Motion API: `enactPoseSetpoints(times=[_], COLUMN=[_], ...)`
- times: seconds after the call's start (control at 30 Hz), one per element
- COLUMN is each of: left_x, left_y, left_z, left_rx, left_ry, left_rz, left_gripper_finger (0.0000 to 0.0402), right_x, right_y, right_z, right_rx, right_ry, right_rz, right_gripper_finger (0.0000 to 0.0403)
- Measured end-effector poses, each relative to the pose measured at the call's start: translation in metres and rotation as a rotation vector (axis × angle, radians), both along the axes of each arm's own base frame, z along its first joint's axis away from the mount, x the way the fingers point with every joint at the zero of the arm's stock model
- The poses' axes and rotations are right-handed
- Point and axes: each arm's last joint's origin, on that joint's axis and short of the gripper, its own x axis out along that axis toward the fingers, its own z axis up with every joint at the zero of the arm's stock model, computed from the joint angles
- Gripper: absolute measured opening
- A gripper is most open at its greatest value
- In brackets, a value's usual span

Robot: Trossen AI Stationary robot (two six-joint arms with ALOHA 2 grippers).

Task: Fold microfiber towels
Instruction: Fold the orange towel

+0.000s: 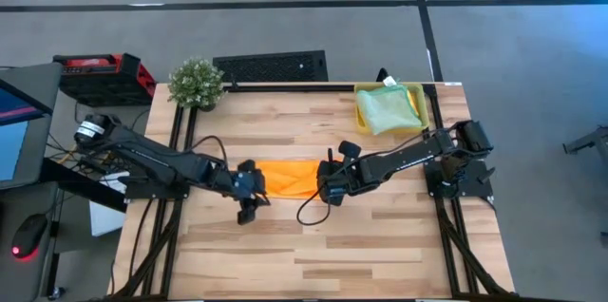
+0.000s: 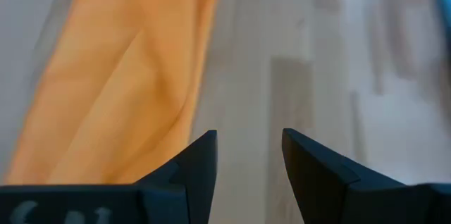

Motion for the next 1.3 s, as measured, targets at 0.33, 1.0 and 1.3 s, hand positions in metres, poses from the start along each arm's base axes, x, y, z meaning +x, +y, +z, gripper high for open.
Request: enactPoseSetpoints(times=[0.33,1.0,1.3], left_x=[0.027,0.065,0.064], left_y=[-0.001,0.019,0.032], left_z=[-0.038,-0.068,-0.070], left_rx=[0.067,0.171,0.396], left_ry=[-0.050,0.105,0.151], left_rz=[-0.139,-0.184,-0.017], left_gripper_finger=[0.0154,0.0154,0.0154], right_x=[0.001,0.001,0.002], right_y=[0.000,0.000,0.000], right_z=[0.000,0.001,0.001], right_rx=[0.001,0.003,0.005], right_ry=[-0.008,-0.013,-0.020], right_rz=[0.000,0.000,0.000], right_gripper_finger=[0.0006,0.0006,0.0006])
